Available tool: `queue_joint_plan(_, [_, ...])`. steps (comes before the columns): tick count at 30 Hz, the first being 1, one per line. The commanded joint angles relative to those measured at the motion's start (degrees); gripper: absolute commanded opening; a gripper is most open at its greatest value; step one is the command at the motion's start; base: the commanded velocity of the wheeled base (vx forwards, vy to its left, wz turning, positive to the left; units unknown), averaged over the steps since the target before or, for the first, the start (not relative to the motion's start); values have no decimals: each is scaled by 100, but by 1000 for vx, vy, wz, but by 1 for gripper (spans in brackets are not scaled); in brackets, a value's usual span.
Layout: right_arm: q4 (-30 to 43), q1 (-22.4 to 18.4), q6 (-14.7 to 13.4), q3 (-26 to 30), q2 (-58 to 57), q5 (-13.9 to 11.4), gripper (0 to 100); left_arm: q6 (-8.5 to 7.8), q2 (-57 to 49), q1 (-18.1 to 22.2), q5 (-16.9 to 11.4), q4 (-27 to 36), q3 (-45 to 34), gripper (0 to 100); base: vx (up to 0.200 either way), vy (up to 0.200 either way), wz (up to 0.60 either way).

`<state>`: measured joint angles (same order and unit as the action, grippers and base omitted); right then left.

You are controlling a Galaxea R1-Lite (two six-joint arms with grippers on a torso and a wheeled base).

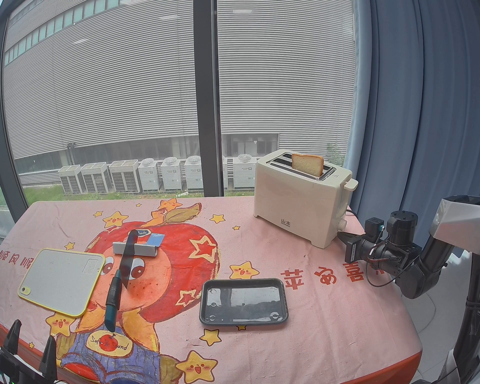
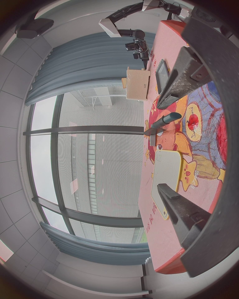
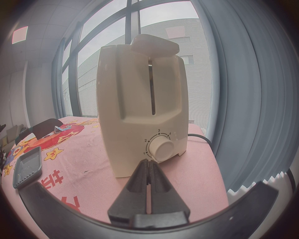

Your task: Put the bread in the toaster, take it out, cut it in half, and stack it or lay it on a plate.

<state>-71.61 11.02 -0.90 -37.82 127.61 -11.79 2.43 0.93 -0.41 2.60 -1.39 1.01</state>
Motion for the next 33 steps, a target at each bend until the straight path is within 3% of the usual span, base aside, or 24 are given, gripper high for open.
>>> queue_joint_plan(1, [-11, 14, 2, 2, 27, -8, 0, 4, -57, -2, 4, -2, -84, 100, 0, 0, 0])
queue_joint_plan(29, [-90, 260, 37, 442, -1379, 10, 0, 4, -57, 6, 4, -2, -84, 100, 0, 0, 0])
queue_joint_plan(30, [-90, 269, 37, 459, -1450, 10, 100, 4, -57, -2, 4, -2, -84, 100, 0, 0, 0])
queue_joint_plan(33, [-29, 269, 29, 486, -1669, 10, 100, 4, -57, 6, 4, -2, -84, 100, 0, 0, 0])
